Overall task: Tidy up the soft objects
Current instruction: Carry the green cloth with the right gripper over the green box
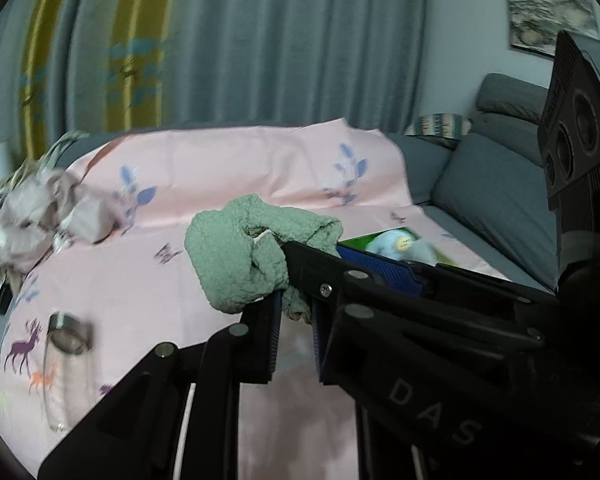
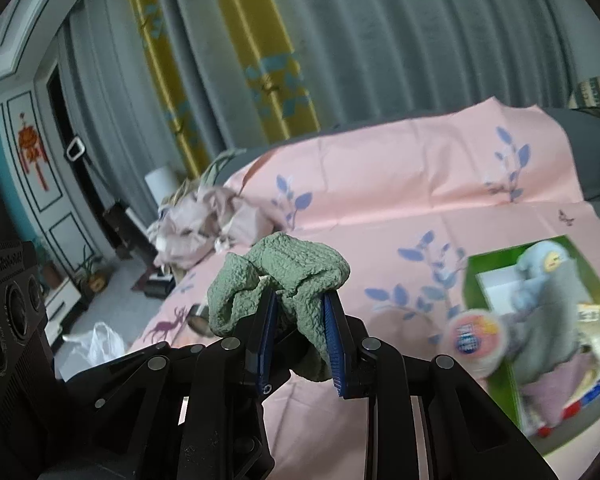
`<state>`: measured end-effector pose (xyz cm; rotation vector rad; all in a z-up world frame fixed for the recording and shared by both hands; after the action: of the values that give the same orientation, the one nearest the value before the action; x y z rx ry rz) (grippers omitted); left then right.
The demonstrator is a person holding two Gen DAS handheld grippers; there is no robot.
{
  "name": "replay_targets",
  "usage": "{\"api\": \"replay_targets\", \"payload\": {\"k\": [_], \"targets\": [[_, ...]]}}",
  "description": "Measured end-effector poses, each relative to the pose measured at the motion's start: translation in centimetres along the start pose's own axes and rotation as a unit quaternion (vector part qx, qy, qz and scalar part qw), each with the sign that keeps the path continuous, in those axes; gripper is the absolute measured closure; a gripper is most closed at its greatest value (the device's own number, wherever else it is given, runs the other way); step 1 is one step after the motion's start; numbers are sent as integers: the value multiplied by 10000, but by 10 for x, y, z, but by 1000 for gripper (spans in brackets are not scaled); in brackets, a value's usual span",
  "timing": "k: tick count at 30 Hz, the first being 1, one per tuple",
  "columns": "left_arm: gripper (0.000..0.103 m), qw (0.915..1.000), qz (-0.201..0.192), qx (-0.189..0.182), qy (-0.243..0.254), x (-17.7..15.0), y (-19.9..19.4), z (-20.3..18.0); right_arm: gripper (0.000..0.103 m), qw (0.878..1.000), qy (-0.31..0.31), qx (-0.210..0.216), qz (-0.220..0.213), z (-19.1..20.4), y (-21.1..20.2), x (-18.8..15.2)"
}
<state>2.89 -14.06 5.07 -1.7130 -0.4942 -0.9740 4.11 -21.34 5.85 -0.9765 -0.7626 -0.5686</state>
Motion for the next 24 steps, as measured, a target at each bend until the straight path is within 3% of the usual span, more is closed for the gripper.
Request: {"api": "replay_targets", "payload": {"k": [13,19,24], "targets": [[93,9957,-90,-484,783,33,20,-92,76,9948,639,-448,-651,-77,-68,10],[91,9903,109,-712,1186,41,43,-130,76,9885,1124,-584,-825,-122,-87,5],[90,9876,384,-840,1272,41,62,-145,76,9841,1536,-450,-774,-157,-86,0]]}}
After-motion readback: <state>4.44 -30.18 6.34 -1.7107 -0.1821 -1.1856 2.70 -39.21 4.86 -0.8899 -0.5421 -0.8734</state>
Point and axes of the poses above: each gripper's, at about its wrist camera, not at the fingertips, and y roughly the way its jaws point, z to its left, x to its top, the point moved 3 cm from there along y, roughly the way its jaws point, and after that the axes turned 9 degrees about z, right-handed, at the moved point
